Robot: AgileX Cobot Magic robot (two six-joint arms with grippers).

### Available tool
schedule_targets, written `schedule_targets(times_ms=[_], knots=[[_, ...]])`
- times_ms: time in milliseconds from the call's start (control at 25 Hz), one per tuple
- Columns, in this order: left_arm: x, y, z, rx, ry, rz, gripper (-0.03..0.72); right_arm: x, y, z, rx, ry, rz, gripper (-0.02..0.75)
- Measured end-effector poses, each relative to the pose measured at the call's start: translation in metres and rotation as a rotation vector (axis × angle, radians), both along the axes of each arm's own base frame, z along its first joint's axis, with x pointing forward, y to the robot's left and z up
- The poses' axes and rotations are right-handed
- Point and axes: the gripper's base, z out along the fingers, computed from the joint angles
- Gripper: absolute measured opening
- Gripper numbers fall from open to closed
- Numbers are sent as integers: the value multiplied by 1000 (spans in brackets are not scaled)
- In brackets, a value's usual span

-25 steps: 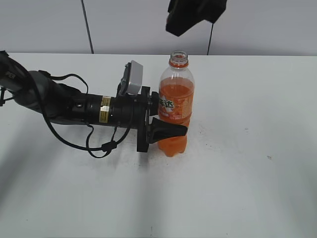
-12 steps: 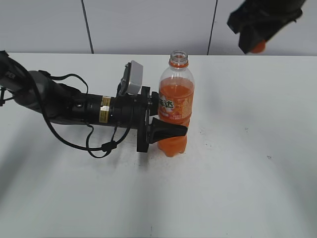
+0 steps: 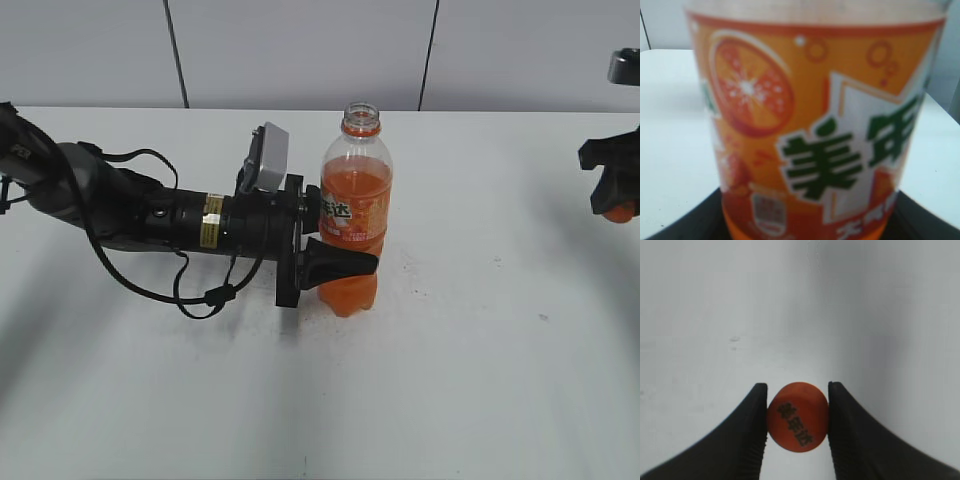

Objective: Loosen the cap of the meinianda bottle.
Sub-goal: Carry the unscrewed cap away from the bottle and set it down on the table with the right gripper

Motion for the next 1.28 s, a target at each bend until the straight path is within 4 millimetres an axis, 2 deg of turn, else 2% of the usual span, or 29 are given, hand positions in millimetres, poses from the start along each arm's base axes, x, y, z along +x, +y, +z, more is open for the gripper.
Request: schedule_targets(times_ms=[160, 480, 600, 840, 880, 1080, 1280], knots=[[0, 0, 0, 0, 0, 0, 405, -2, -21, -24, -1, 7, -67, 277], [0, 0, 0, -1, 0, -1, 404, 8, -19, -83, 29, 133, -71, 277], [0, 0, 0, -1, 0, -1, 404, 10, -17, -95, 51, 152, -67, 277], [0, 0, 0, -1, 0, -1, 404, 10, -17, -99, 59, 161, -67, 284], [0, 0, 0, -1, 0, -1, 404, 10, -17, -99, 59, 161, -66, 303], [0, 0, 0, -1, 0, -1, 404, 10, -17, -99, 58, 163, -64, 511], [0, 0, 0, -1, 0, -1, 404, 10, -15, -99, 86, 169, -85, 547]])
